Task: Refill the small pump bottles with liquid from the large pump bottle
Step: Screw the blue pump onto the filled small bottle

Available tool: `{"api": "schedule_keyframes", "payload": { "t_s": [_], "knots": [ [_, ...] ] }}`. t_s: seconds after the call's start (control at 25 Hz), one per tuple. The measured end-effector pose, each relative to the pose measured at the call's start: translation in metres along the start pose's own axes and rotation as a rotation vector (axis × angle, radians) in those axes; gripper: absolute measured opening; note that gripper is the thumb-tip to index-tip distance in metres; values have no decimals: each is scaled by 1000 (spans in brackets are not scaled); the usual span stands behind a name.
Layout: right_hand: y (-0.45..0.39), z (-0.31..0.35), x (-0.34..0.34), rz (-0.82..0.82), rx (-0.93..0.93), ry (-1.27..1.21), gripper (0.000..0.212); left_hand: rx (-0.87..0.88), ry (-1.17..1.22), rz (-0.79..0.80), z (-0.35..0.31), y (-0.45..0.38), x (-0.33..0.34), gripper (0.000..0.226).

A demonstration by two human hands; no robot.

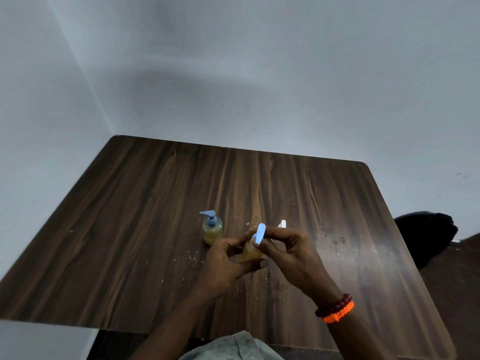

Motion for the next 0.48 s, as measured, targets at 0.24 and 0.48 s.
{"api": "schedule_keyframes", "payload": {
  "t_s": [0.24, 0.48],
  "knots": [
    [3, -10, 12, -237, 46, 17, 24, -25, 1, -139, 3, 4, 7, 55],
    [13, -24, 19, -417, 62, -38, 26, 38, -194, -212, -6, 11, 14, 38]
  ]
}}
Point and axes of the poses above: each hand's wrist, its own y-axis away from the middle knuckle, its own x-axis out of the palm, z = x × y, the point moved 4 cm from there along -y, towards the middle knuckle, and after that the axes turned 13 degrees about -z, right-handed, at the moved point
